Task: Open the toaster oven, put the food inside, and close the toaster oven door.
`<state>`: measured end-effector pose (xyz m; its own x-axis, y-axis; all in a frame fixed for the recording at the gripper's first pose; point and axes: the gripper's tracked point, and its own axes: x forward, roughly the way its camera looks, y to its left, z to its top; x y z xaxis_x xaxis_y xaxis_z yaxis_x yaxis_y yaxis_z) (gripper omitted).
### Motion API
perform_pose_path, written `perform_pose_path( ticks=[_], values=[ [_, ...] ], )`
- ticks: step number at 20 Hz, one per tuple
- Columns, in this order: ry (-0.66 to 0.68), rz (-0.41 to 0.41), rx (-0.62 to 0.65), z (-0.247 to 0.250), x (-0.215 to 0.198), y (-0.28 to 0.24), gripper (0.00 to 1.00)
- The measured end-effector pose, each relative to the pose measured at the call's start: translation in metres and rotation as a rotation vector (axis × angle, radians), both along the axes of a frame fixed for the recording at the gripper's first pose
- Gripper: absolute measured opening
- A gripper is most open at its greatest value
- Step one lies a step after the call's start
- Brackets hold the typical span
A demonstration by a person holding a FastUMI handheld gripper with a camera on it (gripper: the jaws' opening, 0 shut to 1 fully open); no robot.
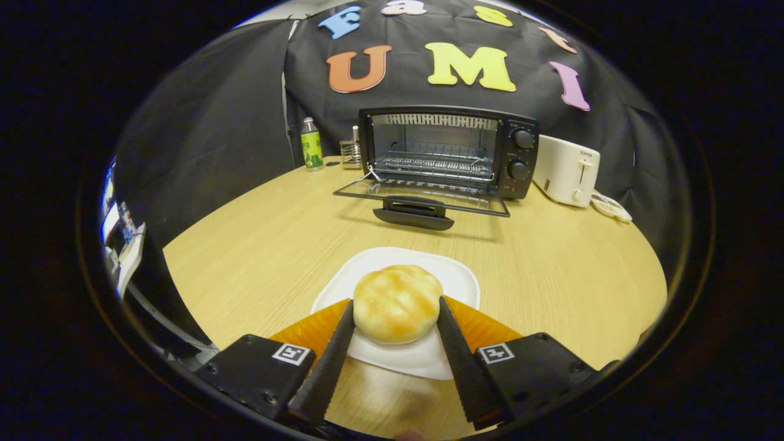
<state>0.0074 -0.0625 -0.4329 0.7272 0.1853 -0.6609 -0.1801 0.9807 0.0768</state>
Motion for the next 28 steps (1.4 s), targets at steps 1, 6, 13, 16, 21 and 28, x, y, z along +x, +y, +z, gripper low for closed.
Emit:
perform_pose_path(
  ticks=[1, 6, 13, 16, 21, 28],
  values=[
    [-0.007, -0.006, 0.023, 0.007, 0.001, 0.000, 0.79],
    [-0.102, -0.064, 0.182, 0.061, 0.029, -0.002, 0.65],
    [-0.155, -0.191, 0.445, 0.124, 0.132, -0.018, 0.60],
    [-0.115, -0.223, 0.455, 0.118, 0.195, -0.024, 0.61],
    [-0.077, -0.250, 0.339, 0.073, 0.282, -0.029, 0.61],
    [-0.040, -0.258, 0.174, 0.024, 0.354, -0.027, 0.61]
  ],
)
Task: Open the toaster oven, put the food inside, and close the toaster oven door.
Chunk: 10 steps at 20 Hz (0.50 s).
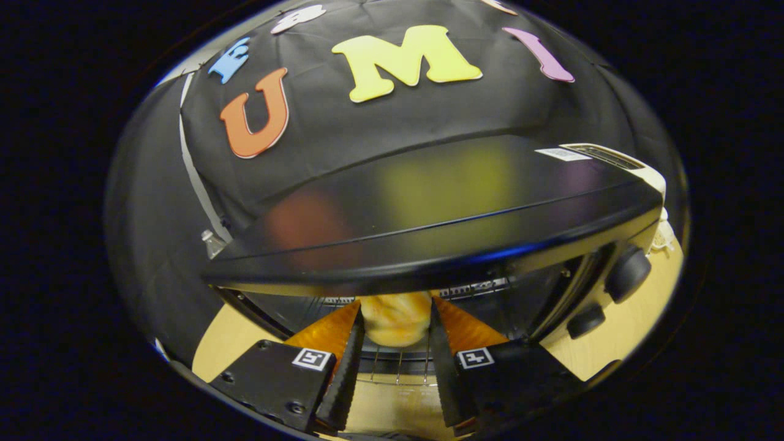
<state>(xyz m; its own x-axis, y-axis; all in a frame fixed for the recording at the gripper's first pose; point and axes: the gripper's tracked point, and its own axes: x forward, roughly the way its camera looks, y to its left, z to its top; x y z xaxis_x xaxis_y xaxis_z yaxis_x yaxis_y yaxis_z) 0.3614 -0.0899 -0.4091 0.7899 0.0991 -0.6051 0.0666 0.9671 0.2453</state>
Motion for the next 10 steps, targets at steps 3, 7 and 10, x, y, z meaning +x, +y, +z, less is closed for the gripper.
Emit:
perform_pose_path(
  ticks=[3, 7, 10],
  values=[
    [-0.001, 0.000, -0.016, -0.005, 0.004, 0.003, 0.62],
    [0.001, -0.003, -0.049, -0.002, 0.000, 0.003, 0.82],
    [-0.028, 0.000, -0.056, 0.013, -0.012, 0.005, 0.91]
  ],
)
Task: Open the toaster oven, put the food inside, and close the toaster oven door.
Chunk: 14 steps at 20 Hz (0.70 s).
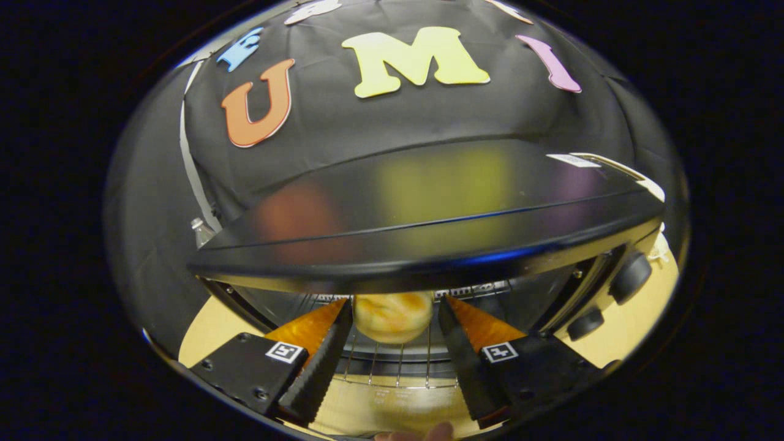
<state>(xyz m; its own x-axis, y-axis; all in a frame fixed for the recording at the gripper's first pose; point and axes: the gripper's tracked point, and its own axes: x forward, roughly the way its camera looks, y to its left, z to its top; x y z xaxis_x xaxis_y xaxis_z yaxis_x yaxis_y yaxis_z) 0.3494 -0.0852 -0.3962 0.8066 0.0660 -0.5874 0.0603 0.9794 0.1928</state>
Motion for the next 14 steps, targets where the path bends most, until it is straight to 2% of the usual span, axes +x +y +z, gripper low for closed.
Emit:
perform_pose_path(
  ticks=[4, 9, 12, 14],
  values=[
    [-0.021, 0.010, 0.036, 0.029, -0.040, 0.009, 0.95],
    [-0.081, 0.021, -0.035, 0.079, -0.120, 0.007, 0.94],
    [-0.128, 0.036, -0.087, 0.101, -0.166, 0.004, 1.00],
    [-0.164, 0.025, -0.118, 0.111, -0.192, 0.001, 1.00]
  ],
)
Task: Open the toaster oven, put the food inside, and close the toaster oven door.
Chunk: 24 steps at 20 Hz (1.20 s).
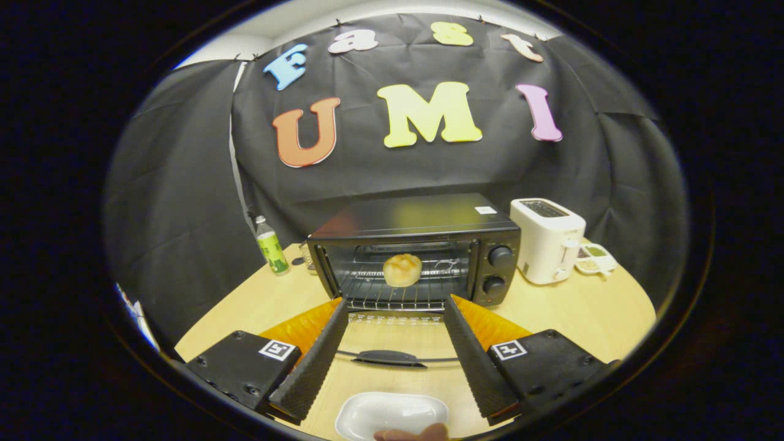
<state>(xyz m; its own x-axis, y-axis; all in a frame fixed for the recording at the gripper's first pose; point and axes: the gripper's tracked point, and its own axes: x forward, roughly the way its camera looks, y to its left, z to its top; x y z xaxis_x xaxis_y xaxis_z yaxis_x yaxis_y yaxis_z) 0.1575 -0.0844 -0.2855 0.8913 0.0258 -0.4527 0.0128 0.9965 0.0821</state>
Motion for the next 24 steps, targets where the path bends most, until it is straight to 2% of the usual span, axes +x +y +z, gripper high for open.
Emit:
perform_pose_path(
  ticks=[5, 9, 14, 24],
  values=[
    [-0.001, -0.006, -0.034, -0.015, -0.045, 0.001, 1.00],
    [0.134, -0.030, 0.004, -0.076, -0.062, 0.002, 1.00],
    [0.264, -0.057, 0.018, -0.127, -0.055, 0.003, 1.00],
    [0.393, -0.023, -0.035, -0.166, -0.025, 0.020, 1.00]
  ],
)
